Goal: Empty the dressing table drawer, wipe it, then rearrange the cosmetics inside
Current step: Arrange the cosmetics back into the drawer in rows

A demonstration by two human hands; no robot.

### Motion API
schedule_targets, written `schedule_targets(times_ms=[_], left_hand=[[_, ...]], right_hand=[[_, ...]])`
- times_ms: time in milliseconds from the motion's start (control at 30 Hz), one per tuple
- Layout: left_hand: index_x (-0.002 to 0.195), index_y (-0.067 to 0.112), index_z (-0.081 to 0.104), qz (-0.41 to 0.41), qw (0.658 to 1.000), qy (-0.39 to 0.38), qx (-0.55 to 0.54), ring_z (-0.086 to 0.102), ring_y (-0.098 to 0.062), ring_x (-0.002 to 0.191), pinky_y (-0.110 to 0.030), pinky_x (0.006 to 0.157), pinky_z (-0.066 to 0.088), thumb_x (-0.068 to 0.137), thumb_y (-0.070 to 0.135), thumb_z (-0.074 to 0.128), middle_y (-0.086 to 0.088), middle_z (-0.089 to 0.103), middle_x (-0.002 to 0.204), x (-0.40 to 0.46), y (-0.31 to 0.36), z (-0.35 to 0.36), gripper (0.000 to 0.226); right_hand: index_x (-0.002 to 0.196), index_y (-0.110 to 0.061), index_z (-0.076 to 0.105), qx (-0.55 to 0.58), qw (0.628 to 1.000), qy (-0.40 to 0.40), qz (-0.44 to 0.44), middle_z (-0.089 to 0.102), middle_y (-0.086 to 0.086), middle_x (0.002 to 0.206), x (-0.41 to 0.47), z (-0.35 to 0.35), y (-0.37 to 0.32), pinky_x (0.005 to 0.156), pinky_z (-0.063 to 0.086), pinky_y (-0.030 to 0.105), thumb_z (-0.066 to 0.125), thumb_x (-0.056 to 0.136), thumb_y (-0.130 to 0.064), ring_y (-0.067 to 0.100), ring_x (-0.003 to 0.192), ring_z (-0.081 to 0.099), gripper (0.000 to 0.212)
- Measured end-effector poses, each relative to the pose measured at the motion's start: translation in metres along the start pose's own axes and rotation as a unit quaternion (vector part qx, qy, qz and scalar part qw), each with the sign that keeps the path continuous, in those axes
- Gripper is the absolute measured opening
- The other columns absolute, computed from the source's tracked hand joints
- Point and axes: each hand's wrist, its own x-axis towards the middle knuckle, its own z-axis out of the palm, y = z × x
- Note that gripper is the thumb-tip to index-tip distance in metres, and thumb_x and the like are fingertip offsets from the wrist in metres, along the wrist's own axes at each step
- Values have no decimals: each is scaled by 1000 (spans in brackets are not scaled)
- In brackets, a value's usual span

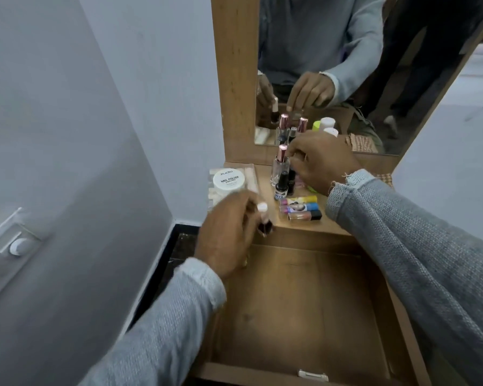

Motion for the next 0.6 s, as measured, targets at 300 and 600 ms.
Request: schedule_targets(times_ms=[300, 600], left_hand=[[101, 22, 61, -90, 988, -117, 41, 60, -15, 101, -32, 88, 50, 92, 19, 57, 3, 64, 108, -52, -17, 53, 10], [107, 19, 61, -111, 982, -145, 40, 59, -19, 102, -37, 89, 50, 93, 17, 57, -1, 64, 112, -60, -18, 59, 15]], right_hand=[[98, -11, 62, -37, 994, -107, 9, 60, 7, 102, -10, 11, -14, 73, 45, 32, 56, 89, -22, 24, 92, 56, 15], [93, -11, 63, 30, 995, -89, 36, 64, 6, 96, -12, -2, -25, 79, 51, 41, 61, 85, -15, 22, 88, 57, 9]])
